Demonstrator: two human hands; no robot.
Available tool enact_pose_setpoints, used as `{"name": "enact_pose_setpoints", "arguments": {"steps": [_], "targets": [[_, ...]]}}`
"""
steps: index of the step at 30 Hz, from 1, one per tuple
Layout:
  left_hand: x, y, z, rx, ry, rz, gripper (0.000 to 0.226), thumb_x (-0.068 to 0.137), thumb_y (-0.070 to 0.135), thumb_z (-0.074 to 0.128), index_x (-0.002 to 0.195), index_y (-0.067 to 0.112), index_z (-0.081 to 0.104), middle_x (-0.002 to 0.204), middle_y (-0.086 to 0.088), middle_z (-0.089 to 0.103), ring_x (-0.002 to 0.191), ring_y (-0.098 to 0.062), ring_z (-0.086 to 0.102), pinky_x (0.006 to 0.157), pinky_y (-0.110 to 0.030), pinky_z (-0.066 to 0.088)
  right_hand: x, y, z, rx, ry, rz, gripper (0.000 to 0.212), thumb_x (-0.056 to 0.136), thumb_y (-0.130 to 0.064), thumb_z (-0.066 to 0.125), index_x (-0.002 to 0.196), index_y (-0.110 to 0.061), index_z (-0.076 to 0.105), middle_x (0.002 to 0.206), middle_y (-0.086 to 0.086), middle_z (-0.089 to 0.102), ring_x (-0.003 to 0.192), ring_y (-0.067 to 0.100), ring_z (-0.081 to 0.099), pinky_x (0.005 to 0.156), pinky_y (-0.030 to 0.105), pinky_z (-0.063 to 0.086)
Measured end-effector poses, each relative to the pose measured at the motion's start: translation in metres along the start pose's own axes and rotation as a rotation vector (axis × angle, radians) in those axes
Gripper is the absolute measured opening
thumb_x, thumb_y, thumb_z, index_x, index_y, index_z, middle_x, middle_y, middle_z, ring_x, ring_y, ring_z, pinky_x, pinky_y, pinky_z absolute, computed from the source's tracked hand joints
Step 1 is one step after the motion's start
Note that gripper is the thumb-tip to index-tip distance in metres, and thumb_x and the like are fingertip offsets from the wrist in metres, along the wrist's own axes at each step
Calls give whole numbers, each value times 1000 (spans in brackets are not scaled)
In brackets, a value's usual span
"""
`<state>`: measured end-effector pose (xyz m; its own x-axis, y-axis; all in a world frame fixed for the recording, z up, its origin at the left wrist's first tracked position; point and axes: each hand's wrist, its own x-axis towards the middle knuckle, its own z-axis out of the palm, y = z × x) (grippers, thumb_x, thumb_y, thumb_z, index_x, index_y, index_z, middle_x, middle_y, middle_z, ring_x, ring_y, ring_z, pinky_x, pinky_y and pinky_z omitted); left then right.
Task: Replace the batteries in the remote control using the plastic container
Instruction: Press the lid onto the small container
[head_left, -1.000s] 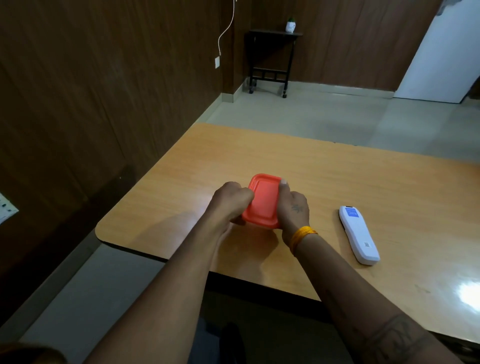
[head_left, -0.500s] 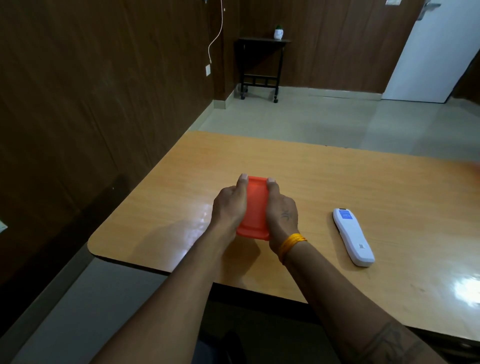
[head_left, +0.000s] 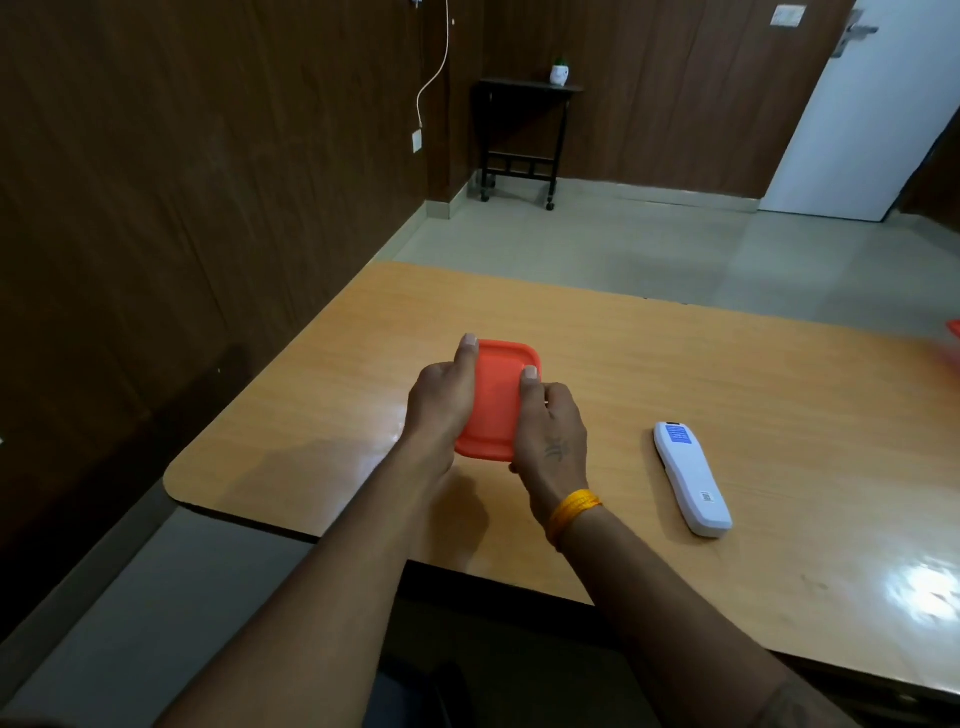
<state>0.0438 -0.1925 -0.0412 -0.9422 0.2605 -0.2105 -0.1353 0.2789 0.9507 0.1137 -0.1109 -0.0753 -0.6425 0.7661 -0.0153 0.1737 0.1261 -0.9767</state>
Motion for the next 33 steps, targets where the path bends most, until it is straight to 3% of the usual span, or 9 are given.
{"name": "enact_pose_setpoints", "arguments": {"steps": [6, 11, 13, 16, 19, 23, 25, 27, 33], "targets": [[-24, -7, -56, 66, 71, 92, 47, 101, 61, 54, 107, 16, 66, 109, -6, 71, 97, -27, 71, 81, -47, 66, -13, -15, 24, 12, -21, -4, 50, 103, -68, 33, 108, -21, 49, 95, -3, 61, 91, 28, 67, 81, 57, 62], [-40, -29, -94, 212, 199, 163, 53, 103, 66, 42, 109, 17, 62, 100, -4, 70, 81, -21, 73, 63, -36, 63, -39, -25, 65, 22, -83, -49, 50, 107, -61, 35, 111, -13, 49, 90, -2, 60, 84, 25, 62, 78, 46, 57], [-41, -39, -114, 233, 258, 194, 47, 105, 62, 44, 111, 19, 62, 102, -4, 69, 83, -20, 72, 64, -37, 64, -51, -27, 84, 4, -125, -64, 47, 105, -63, 37, 107, -18, 48, 88, -1, 61, 79, 24, 63, 70, 44, 57], [-34, -54, -152, 311, 316, 193, 43, 101, 66, 49, 117, 30, 65, 105, 0, 71, 89, -23, 72, 75, -46, 66, -63, -25, 115, -32, -196, -51, 46, 91, -73, 40, 89, -28, 51, 83, 0, 66, 79, 32, 70, 73, 56, 63], [-18, -65, -191, 313, 343, 116, 44, 91, 67, 58, 99, 28, 75, 98, 0, 77, 88, -27, 74, 77, -49, 66, -68, -22, 141, -54, -303, 34, 38, 93, -56, 55, 83, -20, 60, 78, 5, 71, 70, 32, 74, 69, 56, 65], [4, -77, -233, 286, 270, -32, 31, 88, 42, 64, 78, 13, 74, 86, -6, 77, 81, -28, 71, 73, -42, 57, -76, -25, 170, 10, -404, 141, 29, 93, -34, 70, 76, -10, 64, 55, 6, 69, 51, 33, 74, 65, 55, 66], [10, -82, -250, 265, 255, -76, 19, 86, 28, 63, 81, 14, 73, 78, -9, 69, 78, -26, 65, 70, -36, 48, -79, -29, 184, 0, -415, 155, 32, 93, -30, 72, 68, -12, 63, 51, 7, 67, 52, 36, 75, 66, 55, 66], [16, -87, -265, 249, 283, -82, 14, 91, 14, 66, 86, 8, 77, 79, -10, 71, 76, -26, 66, 68, -32, 49, -81, -33, 198, 1, -420, 192, 34, 93, -27, 73, 64, -11, 65, 54, 11, 70, 55, 37, 75, 66, 54, 67], [32, -100, -287, 245, 336, -94, 7, 93, 17, 75, 90, 12, 78, 87, -10, 78, 84, -28, 75, 76, -43, 63, -81, -30, 227, -24, -426, 219, 27, 88, -20, 72, 65, -7, 74, 55, 11, 73, 49, 27, 74, 69, 48, 68]]}}
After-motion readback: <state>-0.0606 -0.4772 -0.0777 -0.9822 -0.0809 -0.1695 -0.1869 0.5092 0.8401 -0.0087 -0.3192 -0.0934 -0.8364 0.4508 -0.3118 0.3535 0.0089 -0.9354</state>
